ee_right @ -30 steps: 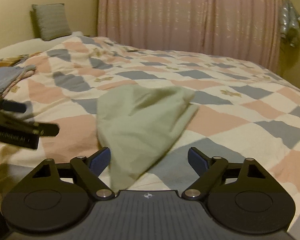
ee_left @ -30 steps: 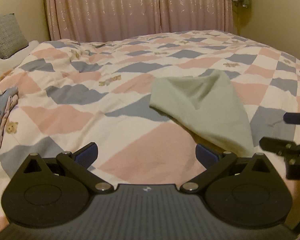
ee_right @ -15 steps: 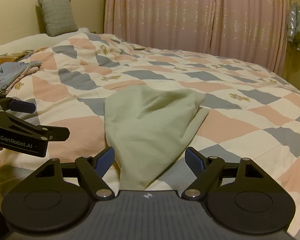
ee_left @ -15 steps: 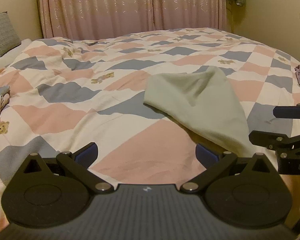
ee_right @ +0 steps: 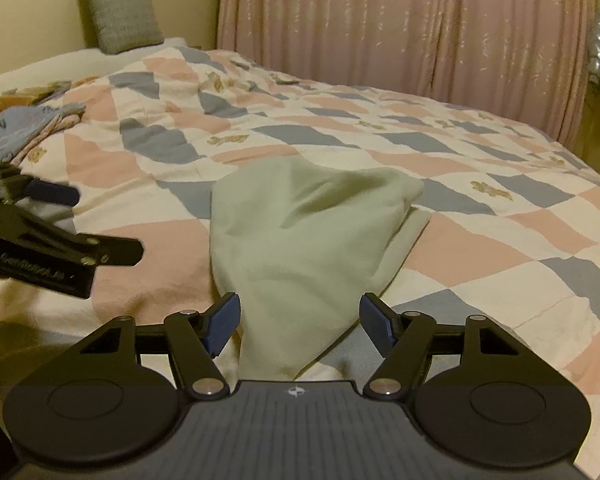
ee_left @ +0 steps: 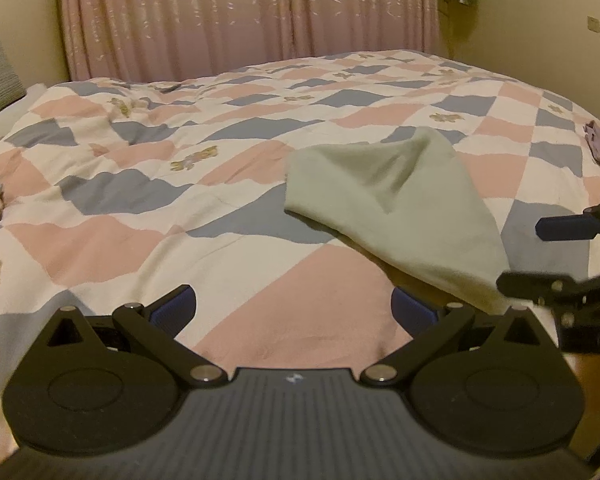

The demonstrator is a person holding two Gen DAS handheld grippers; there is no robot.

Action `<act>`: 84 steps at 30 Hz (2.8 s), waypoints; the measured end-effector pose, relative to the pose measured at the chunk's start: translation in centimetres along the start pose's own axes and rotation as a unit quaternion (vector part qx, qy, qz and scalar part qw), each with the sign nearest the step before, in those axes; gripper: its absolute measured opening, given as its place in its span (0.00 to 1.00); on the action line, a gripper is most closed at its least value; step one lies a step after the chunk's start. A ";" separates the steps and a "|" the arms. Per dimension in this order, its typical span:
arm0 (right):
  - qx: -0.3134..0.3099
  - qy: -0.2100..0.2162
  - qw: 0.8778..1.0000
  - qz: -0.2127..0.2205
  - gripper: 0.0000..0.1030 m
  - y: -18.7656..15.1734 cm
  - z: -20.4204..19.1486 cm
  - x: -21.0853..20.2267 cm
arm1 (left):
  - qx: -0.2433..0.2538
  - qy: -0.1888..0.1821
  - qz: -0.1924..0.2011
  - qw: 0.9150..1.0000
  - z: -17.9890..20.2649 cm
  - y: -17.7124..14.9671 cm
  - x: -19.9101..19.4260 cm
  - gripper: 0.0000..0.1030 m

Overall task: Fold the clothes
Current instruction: 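Grasp the pale green shirt edge with the right gripper while the left gripper grasps another edge, then lift the shirt with both grippers and shake it out flat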

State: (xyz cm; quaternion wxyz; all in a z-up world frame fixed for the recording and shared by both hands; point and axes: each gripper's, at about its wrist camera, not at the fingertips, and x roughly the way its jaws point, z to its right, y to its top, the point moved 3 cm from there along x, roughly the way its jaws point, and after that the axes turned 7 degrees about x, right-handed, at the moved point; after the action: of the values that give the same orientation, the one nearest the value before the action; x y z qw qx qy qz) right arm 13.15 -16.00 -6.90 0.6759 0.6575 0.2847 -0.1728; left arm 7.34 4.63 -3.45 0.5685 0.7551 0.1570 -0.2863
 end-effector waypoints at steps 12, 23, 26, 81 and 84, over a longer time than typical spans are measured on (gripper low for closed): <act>-0.117 0.003 0.993 -0.031 0.64 0.1 -2.7 4.6 | 0.048 -0.024 -0.006 0.999 -1.6 0.8 3.7 1.00; -0.098 0.010 0.994 -0.037 0.26 1.1 -1.7 7.4 | 0.046 -0.043 -0.007 0.998 -1.2 0.1 5.9 1.00; -0.081 0.020 0.996 -0.031 0.09 1.6 -1.1 7.2 | 0.047 -0.047 -0.007 0.998 -0.9 0.2 6.0 1.00; -0.094 -0.123 0.988 -0.023 0.05 -5.3 12.4 -2.7 | 0.283 -0.147 0.088 0.944 14.4 3.7 5.6 0.17; -0.082 -0.125 0.989 0.007 0.04 -4.0 13.0 -5.7 | 0.271 -0.116 0.126 0.947 12.0 5.9 1.8 0.15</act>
State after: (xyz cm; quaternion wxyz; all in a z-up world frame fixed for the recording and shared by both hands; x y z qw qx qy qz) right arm 8.33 -29.91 -6.98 0.7588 0.5753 0.2062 -0.2254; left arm 9.04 -8.74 -2.30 0.3880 0.8560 -0.0894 -0.3298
